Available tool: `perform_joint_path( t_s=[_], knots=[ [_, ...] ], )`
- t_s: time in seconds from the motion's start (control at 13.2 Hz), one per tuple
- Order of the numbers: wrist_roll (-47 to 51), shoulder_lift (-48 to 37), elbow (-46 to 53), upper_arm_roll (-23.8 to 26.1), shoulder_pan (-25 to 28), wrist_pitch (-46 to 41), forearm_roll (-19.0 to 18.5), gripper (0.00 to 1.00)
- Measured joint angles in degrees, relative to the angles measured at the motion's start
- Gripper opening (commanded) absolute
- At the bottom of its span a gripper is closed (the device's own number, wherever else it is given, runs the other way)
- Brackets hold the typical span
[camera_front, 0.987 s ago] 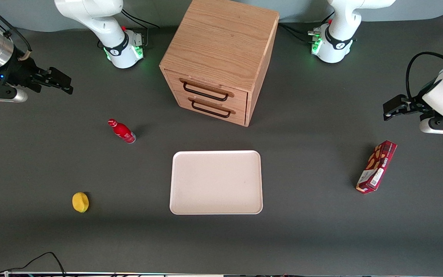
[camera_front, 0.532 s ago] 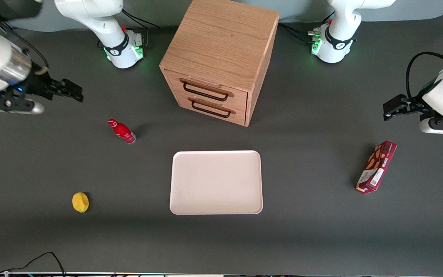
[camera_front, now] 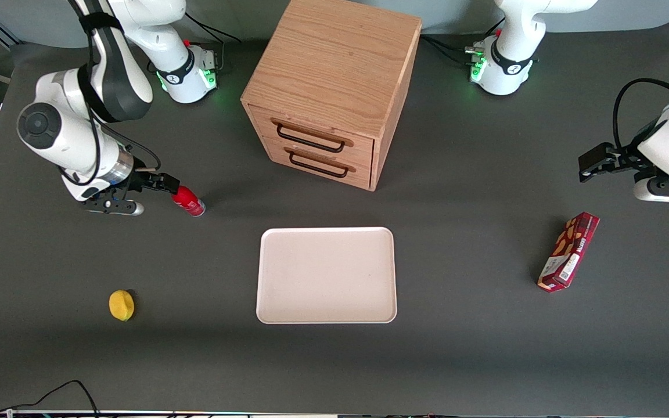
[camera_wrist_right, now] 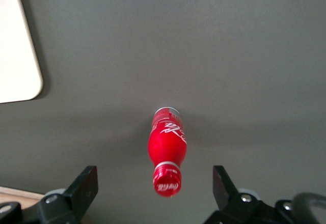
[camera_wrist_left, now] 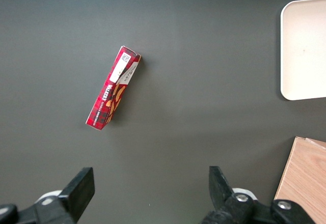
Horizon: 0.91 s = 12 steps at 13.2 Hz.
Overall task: Place coke bottle on tray
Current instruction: 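Close the right gripper around the bottle's body and lift it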
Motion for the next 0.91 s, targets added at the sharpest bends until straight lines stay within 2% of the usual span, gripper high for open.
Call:
perform_joint_path(
  t_s=[0.46, 0.53, 0.76, 0.91],
  knots=[
    [1.0, 0.5, -7.5, 0.0, 0.0, 8.5, 0.0, 1.0],
    [1.1, 0.5, -8.3, 0.0, 0.0, 9.4, 0.0, 0.94],
    [1.1, 0.4, -9.3, 0.0, 0.0, 10.2, 0.0, 0.53],
    [1.1, 0.3, -9.3, 0.0, 0.0, 10.2, 0.0, 0.33]
  ],
)
